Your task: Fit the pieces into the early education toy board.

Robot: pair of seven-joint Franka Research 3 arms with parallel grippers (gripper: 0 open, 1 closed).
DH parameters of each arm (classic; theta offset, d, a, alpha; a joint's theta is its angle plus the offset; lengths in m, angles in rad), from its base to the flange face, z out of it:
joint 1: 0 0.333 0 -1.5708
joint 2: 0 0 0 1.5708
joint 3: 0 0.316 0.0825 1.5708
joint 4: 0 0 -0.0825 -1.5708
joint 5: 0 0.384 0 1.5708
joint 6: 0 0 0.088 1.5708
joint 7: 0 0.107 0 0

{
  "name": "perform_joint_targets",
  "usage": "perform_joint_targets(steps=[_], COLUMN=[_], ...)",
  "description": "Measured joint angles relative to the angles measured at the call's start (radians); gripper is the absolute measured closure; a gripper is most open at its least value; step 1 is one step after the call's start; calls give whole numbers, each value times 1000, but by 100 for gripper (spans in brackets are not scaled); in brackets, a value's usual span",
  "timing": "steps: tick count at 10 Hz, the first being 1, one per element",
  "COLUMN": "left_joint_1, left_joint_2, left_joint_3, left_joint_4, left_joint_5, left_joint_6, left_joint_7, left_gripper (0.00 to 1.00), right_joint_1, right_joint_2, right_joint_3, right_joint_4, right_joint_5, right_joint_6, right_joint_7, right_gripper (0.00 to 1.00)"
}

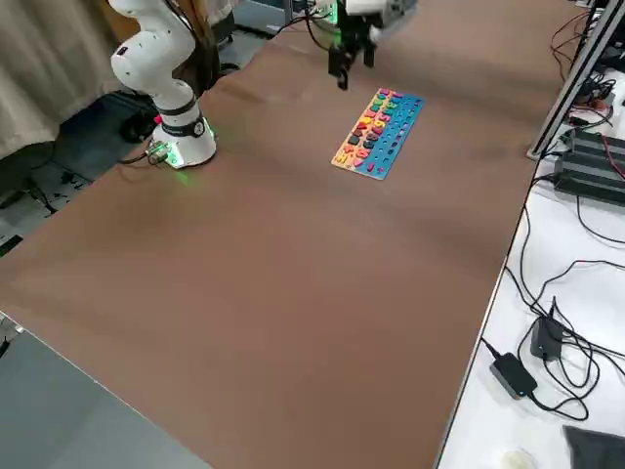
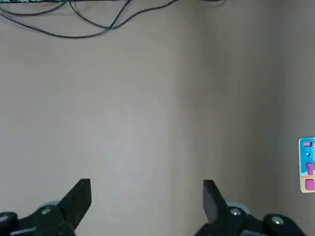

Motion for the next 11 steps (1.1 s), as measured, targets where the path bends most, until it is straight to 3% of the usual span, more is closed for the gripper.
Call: perform_joint_targets(steps=[2,4,5,8,11], left_joint_1=[3,4,4,3,3], left_joint_2=[0,0,0,1,3], left_joint_3=[1,2,2,0,0], left_joint_4=[0,0,0,-1,-4], left_joint_5=[0,0,0,0,0], left_joint_6=[0,-1,-6,-60,-76], left_joint_7=[0,0,0,2,3], left_gripper=[0,0,0,0,0], right_joint_1=[-64,-66,-61,-48,-44], right_joint_2=[3,11,23,66,140], right_joint_3=[-23,-70,-72,-72,-73], right_joint_4=[108,160,180,188,168], right_joint_5=[-3,-3,-3,-3,-3], right_joint_6=[-91,-107,-113,-111,2], right_joint_7=[-80,-97,-97,-97,-97], right_gripper=[0,0,0,0,0])
